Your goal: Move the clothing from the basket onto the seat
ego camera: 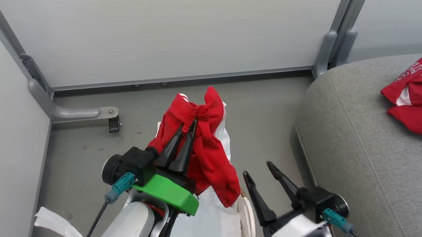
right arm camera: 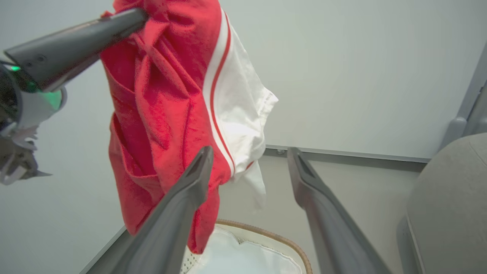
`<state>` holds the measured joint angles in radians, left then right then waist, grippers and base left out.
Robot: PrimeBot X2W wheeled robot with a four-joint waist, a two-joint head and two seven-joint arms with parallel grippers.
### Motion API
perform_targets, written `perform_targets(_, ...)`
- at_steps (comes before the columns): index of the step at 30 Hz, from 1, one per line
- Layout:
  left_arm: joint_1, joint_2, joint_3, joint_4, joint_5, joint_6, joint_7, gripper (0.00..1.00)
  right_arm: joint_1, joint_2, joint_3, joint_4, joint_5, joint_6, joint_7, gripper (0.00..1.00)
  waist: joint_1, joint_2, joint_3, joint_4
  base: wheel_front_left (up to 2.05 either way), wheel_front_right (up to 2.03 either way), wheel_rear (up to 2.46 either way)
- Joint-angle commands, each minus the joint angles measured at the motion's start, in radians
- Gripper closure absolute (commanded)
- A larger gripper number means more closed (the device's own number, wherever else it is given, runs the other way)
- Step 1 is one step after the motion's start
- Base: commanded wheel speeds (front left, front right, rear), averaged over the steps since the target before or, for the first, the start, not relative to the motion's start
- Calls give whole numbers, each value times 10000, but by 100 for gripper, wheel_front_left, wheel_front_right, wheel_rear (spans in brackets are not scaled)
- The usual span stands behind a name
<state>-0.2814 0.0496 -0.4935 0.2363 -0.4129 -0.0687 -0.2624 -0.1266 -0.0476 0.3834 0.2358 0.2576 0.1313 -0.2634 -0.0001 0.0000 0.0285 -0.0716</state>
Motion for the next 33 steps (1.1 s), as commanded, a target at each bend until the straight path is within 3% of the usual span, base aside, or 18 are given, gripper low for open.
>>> perform_targets(1, 138, 18, -51, -34, -26, 54, -34, 100, -254, -63, 264, -130, 74, -11, -19, 0, 1, 0, 30, 62, 0, 0, 0)
perform_targets(7, 48, 18, -408, -20, -116, 0, -35, 100, -1165, -64, 1423, -222, 34, -12, -19, 0, 1, 0, 192, 371, 0, 0, 0)
perform_targets(14, -165, 21, -919, -70, -347, -62, -35, 100, -2044, -56, 1683, 624, -406, -11, -19, 0, 1, 0, 393, 792, 0, 0, 0)
perform_targets(20, -291, 16, -1368, -144, -485, -96, -35, 100, -2630, -56, 2077, 1388, -121, -11, -19, 0, 1, 0, 519, 1054, 0, 0, 0)
perform_targets(21, -304, 16, -1412, -138, -506, -93, -35, 100, -2665, -61, 2138, 1513, -58, -11, -19, 41, 1, 0, 531, 1080, 0, 0, 0)
perform_targets(22, -318, 16, -1439, -134, -530, -91, -35, 100, -2704, -58, 2197, 1590, 1, -11, -19, 64, 1, 0, 536, 1101, 0, 0, 0)
perform_targets(23, -339, 16, -1471, -127, -531, -95, -35, 100, -2739, -53, 2249, 1647, 106, -12, -19, 100, 1, 0, 542, 1120, 0, 0, 0)
perform_targets(31, -285, 15, -1270, -196, -453, -1, -38, 100, -2473, -67, 2262, 1749, 677, -12, -17, 100, 1, 0, 645, 781, 0, 0, 0)
perform_targets(32, -274, 15, -1215, -232, -392, 25, -38, 69, -2445, -68, 2217, 1708, 714, -12, -17, 100, 1, 0, 666, 680, 0, 0, 0)
perform_targets(33, -212, 16, -1164, -196, -401, 47, -39, 20, -2388, -65, 2184, 1643, 766, -12, -10, 100, 1, 0, 687, 528, 0, 0, 0)
